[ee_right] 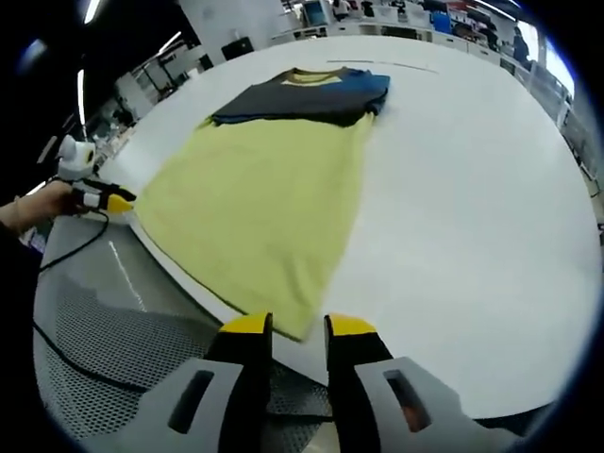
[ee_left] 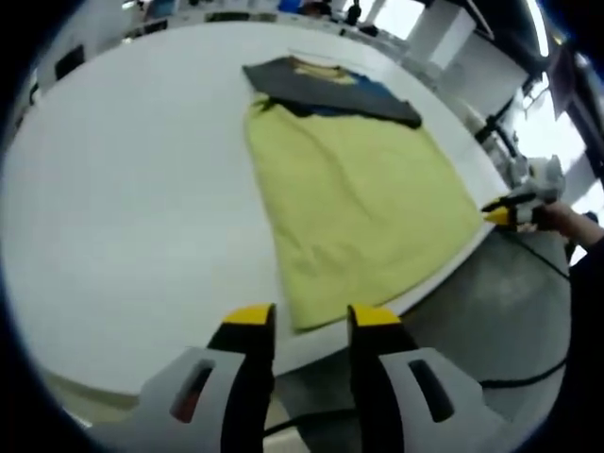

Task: Fold the garment on the visible template until the final outline fits inside the template.

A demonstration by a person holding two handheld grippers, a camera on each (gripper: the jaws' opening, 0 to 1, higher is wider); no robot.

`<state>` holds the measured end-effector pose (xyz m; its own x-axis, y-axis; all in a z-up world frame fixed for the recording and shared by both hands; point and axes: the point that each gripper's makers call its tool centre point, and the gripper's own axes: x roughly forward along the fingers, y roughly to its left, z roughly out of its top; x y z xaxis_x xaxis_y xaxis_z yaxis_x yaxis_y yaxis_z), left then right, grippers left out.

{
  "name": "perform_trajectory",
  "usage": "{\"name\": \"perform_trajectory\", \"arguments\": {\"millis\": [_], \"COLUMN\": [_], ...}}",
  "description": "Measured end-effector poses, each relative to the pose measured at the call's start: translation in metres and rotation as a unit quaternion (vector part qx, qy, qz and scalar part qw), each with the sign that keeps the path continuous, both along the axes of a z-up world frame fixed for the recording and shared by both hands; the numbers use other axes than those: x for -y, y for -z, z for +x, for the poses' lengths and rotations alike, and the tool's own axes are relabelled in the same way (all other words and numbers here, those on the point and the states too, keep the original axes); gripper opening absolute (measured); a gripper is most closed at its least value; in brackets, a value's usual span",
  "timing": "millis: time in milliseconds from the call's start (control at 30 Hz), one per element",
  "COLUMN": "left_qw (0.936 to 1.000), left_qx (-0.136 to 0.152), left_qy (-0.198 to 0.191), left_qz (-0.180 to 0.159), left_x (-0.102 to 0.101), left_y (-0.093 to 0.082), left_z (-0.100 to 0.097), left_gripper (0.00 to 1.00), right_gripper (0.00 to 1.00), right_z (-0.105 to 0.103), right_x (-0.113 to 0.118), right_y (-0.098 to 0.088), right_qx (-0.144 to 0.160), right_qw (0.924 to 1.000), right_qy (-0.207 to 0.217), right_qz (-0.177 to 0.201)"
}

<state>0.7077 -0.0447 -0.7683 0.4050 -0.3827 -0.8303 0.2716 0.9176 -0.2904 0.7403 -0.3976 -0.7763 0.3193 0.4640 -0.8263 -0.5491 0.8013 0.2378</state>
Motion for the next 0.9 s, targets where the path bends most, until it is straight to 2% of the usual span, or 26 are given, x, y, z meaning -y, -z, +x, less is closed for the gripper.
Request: {"name": "perform_trajectory", "arguments": {"millis": [200,333,467,767,900], "left_qw": [1.0,1.0,0.9999,0.9999,0.9998], "left_qx": [-0.004,-0.004,-0.004,-0.006,-0.01], "left_qy": [0.002,0.002,0.006,0.009,0.008], "left_qz": [0.002,0.007,0.013,0.01,0.015], "left_x": [0.0011,0.0011,0.0013,0.0064,0.0037], "left_y": [0.0032,0.0038,0.0043,0.0041,0.0053], "left_z": [-0.0005,0.0009,0.0021,0.0011,0.0006], "left_gripper": [0.26,0.23,0.2,0.19,0.14], "right_gripper": [0.21,0.19,0.16,0.12,0.09], "right_z": [-0.0017,-0.0011,-0.0007,-0.0043,-0.002], "right_x": [0.0015,0.002,0.004,-0.0031,-0.0006], "right_y": [0.005,0.0043,0.0045,0.0041,0.0049], "right_qx": [-0.008,-0.007,-0.001,-0.005,-0.004], "right_qw": [0.9999,0.9999,0.9995,0.9995,0.9994], "right_qy": [-0.002,-0.001,-0.015,-0.02,-0.019], "right_qz": [-0.011,-0.012,-0.028,-0.023,-0.028]}}
